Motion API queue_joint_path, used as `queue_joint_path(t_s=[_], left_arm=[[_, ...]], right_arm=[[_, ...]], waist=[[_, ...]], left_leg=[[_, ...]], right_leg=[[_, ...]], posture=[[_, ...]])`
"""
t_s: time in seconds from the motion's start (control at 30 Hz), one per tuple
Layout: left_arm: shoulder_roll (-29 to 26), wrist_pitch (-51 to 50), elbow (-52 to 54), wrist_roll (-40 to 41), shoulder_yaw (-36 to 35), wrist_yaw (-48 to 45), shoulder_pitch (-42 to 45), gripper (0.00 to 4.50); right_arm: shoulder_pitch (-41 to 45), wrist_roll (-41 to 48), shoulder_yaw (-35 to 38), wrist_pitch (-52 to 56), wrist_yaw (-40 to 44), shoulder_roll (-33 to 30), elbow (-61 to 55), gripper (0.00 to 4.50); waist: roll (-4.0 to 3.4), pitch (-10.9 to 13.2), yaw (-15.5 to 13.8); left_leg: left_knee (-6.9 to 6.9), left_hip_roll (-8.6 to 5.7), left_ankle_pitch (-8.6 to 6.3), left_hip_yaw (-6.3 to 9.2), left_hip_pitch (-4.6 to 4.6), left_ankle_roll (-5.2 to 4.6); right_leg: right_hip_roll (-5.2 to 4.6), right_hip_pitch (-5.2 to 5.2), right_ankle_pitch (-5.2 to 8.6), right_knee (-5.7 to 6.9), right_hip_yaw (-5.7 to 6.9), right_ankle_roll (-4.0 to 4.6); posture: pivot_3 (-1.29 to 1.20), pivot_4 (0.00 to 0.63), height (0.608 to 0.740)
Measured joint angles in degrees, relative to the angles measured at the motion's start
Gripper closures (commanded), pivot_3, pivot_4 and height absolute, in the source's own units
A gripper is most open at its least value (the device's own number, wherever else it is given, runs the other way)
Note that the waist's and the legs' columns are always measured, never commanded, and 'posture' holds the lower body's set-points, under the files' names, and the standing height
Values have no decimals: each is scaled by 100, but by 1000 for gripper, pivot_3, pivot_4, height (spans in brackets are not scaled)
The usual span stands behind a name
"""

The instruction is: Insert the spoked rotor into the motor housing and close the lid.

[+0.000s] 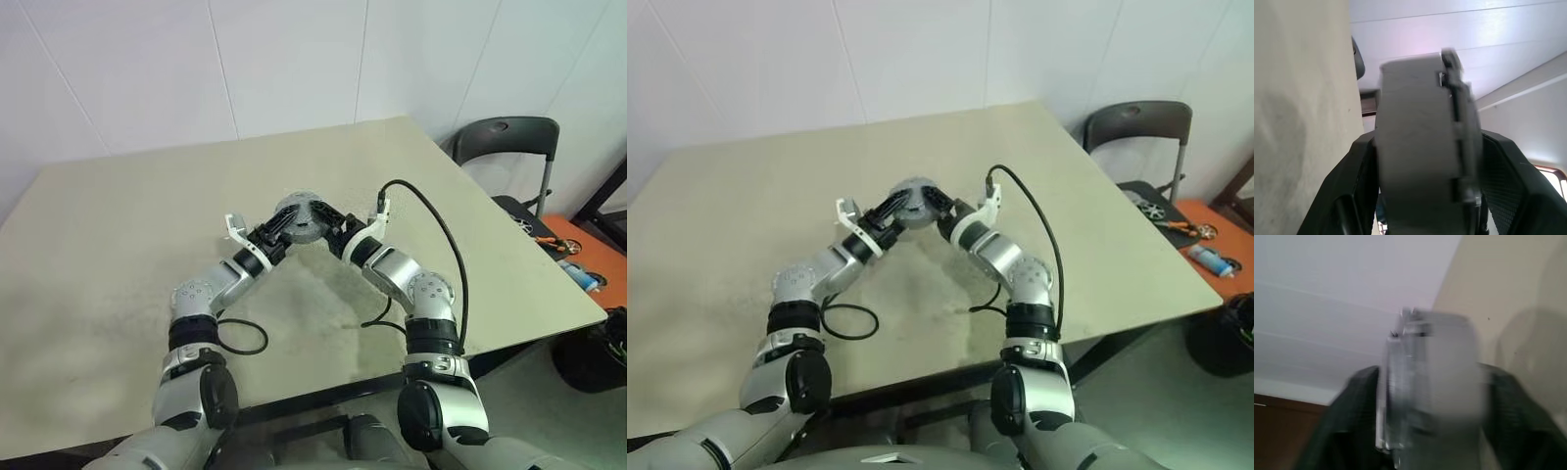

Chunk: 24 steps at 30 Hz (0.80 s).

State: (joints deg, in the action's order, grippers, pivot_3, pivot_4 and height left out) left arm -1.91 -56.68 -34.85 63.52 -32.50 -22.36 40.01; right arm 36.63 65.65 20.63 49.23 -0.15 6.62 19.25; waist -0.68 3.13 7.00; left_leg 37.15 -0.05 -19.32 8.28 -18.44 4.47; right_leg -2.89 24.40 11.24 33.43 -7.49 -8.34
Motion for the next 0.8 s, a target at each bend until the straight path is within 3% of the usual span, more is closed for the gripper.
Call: queue_joint_path(t_s=[0.5,0.63,0.8], left_arm=[[222,80,327,-13,31,462,54,1608],[223,80,371,-74,101,503,43,2383],[225,82,463,-106,195,510,14,2397]], right_arm=[[1,-10,179,80,-74,3,33,807],[0,-13,206,59,-88,6,33,779],[0,-9,234,53,-104,10,33,779]], waist=[[0,0,1],[0,0,-2],[0,0,2]], left_leg=[[0,0,0,0,1,0],[1,0,1,0,0,1],[0,0,1,0,0,1]], right_leg=[[0,0,-2,1,0,2],[0,0,-2,1,0,3],[0,0,-2,1,0,3]], posture=[[0,0,740],[0,0,740],[0,0,740]])
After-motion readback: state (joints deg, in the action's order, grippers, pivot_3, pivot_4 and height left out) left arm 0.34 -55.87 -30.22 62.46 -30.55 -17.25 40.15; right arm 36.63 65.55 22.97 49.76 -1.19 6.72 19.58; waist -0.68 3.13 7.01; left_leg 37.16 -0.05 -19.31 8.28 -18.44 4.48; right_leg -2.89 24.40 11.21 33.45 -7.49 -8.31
